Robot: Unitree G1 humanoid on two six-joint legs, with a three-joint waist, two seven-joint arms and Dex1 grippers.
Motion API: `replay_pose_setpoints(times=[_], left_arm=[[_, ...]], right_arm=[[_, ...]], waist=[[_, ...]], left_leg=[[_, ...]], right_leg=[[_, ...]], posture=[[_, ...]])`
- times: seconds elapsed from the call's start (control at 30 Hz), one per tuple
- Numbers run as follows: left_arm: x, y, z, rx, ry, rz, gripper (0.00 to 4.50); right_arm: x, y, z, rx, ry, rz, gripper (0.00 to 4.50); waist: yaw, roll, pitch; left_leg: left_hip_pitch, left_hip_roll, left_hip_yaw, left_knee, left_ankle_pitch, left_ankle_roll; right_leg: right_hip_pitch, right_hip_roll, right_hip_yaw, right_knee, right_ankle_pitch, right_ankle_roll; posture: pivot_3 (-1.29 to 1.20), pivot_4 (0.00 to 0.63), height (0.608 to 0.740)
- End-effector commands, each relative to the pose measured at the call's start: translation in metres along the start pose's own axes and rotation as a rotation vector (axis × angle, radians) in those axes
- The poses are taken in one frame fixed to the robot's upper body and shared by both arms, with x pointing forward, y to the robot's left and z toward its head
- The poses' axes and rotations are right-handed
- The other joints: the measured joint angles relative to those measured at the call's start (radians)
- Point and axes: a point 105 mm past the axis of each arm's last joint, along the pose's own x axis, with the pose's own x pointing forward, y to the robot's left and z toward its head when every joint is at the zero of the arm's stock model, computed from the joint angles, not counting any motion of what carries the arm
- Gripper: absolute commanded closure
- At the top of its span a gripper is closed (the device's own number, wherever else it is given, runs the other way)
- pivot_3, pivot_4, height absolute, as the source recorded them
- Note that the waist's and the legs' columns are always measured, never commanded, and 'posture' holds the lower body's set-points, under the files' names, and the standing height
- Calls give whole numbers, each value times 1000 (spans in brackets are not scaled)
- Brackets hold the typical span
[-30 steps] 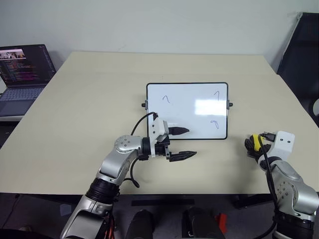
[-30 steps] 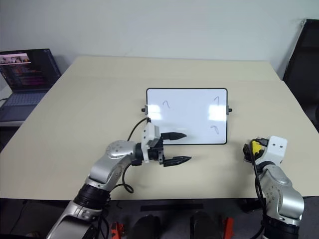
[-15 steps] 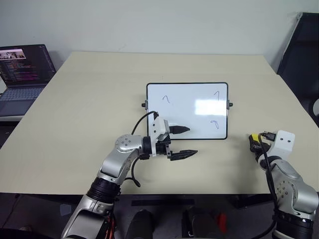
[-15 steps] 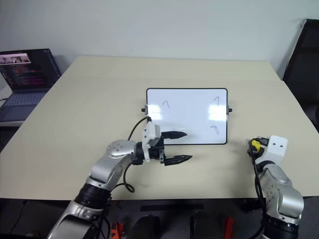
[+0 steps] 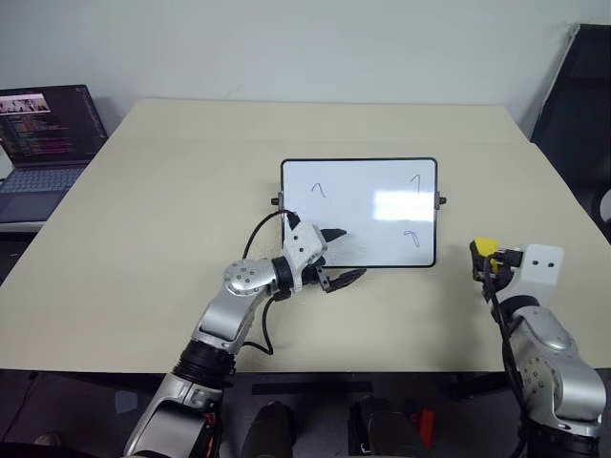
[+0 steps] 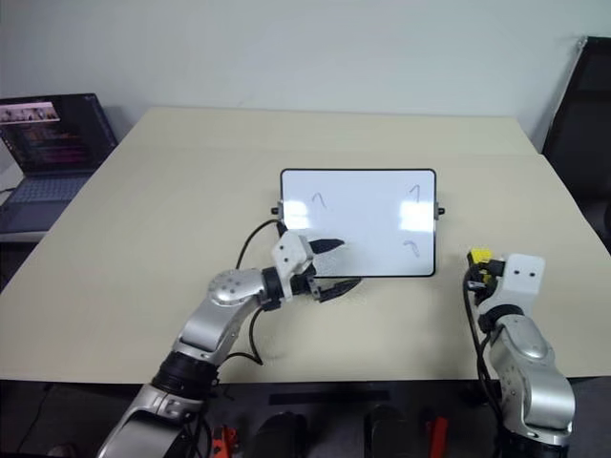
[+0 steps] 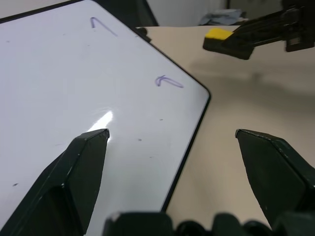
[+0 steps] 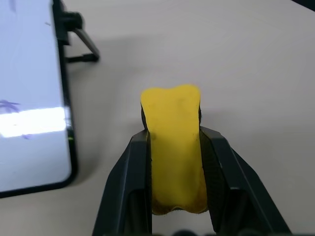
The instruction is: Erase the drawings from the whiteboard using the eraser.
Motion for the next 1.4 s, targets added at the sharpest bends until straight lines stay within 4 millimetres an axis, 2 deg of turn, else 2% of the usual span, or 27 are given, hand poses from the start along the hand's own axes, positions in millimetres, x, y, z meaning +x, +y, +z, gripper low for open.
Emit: replay_pose_setpoints(times=[0.03, 0.23, 0.4, 0.6, 0.73, 0.93, 1.1, 1.23, 1.4], left_arm=[[6, 2, 12, 63, -38, 9, 0], [7, 10, 14, 92, -42, 22, 0], [6, 13, 15, 99, -46, 28, 0], [4, 13, 15, 99, -47, 43, 0], [2, 13, 14, 98, -45, 52, 0], [0, 16, 13, 99, -37, 63, 0], [-2, 18, 10, 93, -29, 80, 0], [-2, 15, 9, 88, -28, 81, 0], [-2, 16, 8, 83, -27, 85, 0]], right_arm=[[0, 31, 32, -27, -157, 122, 3505], [14, 65, 33, -16, -158, 221, 3505], [26, 77, 35, -49, -155, 255, 3505], [35, 73, 18, -127, -63, 259, 3505], [34, 73, 13, -150, -41, 273, 3505], [18, 78, -13, -243, 59, 348, 3505], [5, 67, -26, -286, 127, 356, 3505], [6, 60, -24, -297, 132, 345, 3505], [19, 59, -8, -284, 79, 309, 3505]], waist=[[-1, 0, 0], [1, 0, 0], [1, 0, 0], [1, 0, 0], [1, 0, 0], [1, 0, 0], [0, 0, 0], [0, 0, 0], [-2, 0, 0]], left_leg=[[0, 0, 0, 0, 0, 0], [0, 0, -1, 0, 0, 0], [-1, 0, 0, 0, 0, 0], [-1, 0, 0, 0, 0, 0], [0, 0, 0, 0, 0, 0], [0, 0, 0, 0, 0, 0], [1, 0, 0, 1, 0, 0], [4, 0, 0, 1, 0, 0], [5, 0, 0, 1, 0, 0]], right_leg=[[0, 0, 0, 0, 0, 0], [0, 0, -1, 0, 0, 0], [0, 0, 0, 0, 0, 0], [0, 0, -1, 0, 0, 0], [0, 0, -1, 0, 0, 0], [0, 0, -1, 0, 0, 0], [1, 0, 0, 0, 0, 0], [4, 0, 0, 0, 0, 0], [5, 0, 0, 0, 0, 0]], posture=[[0, 150, 740], [0, 150, 740], [0, 150, 740], [0, 150, 740], [0, 150, 740], [0, 150, 740], [0, 150, 740], [0, 150, 740], [0, 150, 740]])
